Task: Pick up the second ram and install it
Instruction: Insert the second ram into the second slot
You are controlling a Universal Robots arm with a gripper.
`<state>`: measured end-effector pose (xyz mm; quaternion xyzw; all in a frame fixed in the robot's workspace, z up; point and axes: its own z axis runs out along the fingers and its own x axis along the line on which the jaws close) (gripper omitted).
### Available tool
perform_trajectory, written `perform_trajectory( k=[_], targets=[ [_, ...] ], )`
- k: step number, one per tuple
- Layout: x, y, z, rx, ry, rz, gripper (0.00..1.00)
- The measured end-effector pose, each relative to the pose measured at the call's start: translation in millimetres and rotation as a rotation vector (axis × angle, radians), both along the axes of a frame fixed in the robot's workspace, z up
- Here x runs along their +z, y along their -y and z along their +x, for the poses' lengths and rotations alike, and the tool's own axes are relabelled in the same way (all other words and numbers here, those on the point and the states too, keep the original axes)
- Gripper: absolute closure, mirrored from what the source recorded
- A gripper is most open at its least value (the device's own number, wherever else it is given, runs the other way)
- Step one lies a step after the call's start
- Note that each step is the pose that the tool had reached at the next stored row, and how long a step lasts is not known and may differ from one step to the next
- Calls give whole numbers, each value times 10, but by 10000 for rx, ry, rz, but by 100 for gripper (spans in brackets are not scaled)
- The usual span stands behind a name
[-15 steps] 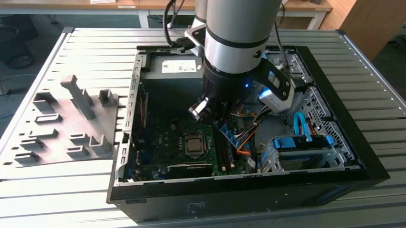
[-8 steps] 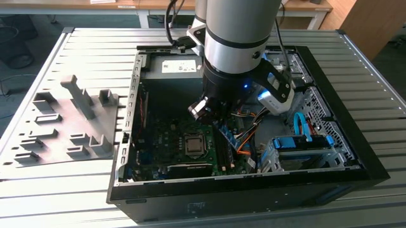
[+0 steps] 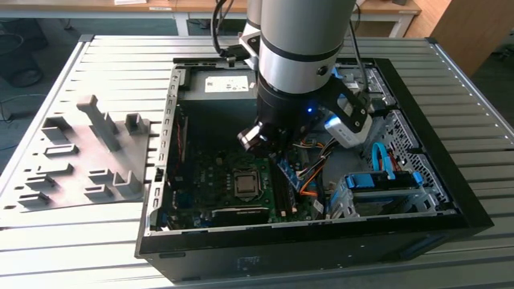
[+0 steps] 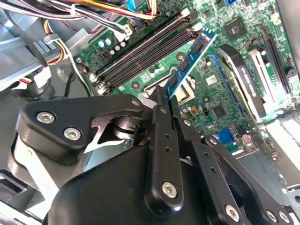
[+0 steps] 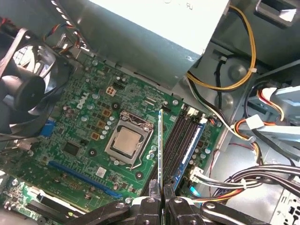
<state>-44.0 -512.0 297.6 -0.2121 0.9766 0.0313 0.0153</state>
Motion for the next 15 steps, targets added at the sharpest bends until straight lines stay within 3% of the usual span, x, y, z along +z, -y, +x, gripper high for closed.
perform_trajectory(
  k=[15],
  targets=[
    [-5,0,0,-736,0,0,86]
  ],
)
